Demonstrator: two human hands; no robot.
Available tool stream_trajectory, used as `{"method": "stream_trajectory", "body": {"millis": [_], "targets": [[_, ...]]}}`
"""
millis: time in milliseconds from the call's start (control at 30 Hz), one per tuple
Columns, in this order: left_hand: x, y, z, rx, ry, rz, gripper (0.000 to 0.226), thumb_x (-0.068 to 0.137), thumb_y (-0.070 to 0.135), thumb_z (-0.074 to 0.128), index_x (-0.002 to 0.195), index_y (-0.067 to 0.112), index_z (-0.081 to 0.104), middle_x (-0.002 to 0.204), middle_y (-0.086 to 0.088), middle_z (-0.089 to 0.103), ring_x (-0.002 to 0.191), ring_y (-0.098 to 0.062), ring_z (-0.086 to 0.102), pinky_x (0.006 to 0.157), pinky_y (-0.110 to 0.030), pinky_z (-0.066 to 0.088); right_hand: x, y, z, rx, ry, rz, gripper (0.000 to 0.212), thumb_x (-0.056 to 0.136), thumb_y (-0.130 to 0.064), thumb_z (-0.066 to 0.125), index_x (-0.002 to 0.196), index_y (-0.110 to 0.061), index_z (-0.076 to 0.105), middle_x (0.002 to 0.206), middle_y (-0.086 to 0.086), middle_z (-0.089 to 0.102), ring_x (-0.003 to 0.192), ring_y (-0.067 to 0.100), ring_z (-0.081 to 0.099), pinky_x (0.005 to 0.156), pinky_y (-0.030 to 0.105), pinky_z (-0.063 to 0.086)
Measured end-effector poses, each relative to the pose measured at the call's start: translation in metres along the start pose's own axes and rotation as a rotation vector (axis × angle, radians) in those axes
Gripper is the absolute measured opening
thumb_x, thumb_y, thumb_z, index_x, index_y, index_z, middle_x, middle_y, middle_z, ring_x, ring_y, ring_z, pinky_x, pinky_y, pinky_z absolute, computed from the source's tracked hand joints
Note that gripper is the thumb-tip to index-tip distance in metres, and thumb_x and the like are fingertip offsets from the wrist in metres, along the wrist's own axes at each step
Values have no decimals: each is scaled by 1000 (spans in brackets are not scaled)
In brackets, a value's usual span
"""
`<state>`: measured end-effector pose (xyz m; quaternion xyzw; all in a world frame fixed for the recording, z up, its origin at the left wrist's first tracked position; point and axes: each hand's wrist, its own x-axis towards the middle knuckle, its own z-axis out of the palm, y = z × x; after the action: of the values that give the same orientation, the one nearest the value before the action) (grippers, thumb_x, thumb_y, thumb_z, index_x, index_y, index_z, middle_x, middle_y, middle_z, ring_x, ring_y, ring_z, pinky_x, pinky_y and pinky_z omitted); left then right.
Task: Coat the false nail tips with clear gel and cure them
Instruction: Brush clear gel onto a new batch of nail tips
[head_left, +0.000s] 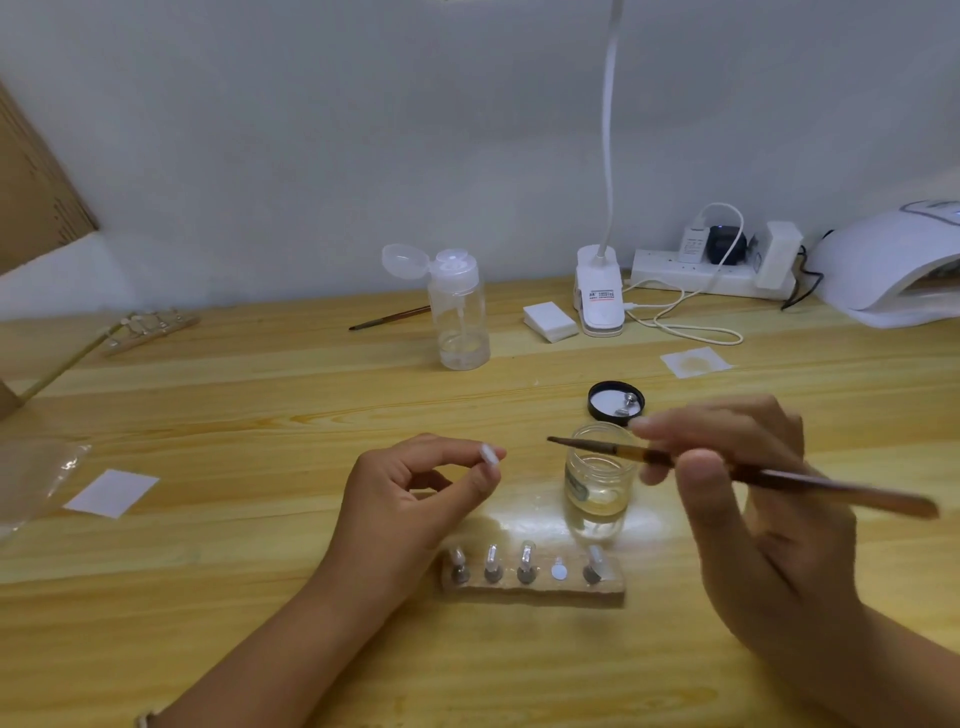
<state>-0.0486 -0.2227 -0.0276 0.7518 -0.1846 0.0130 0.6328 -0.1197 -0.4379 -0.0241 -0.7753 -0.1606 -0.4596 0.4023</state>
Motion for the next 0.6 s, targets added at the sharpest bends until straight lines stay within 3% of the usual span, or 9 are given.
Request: {"method": "stream_trajectory", "body": {"millis": [167,600], "targets": [[2,-2,0,38,-25,50,8,78,30,75,84,29,79,91,12,76,89,-5,68,71,-17,50,-5,-3,9,30,-151,-75,28,104,-37,43,111,-21,65,101,-17,71,108,7,58,90,35,40],[3,-4,0,28,-35,90,7,78,20,78,83,24,81,85,11,76,86,-1,67,68,-10,44,-7,0,13,5,-185,-58,30,102,-37,47,111,-17,67,99,-14,72,107,6,59,90,34,40]]}}
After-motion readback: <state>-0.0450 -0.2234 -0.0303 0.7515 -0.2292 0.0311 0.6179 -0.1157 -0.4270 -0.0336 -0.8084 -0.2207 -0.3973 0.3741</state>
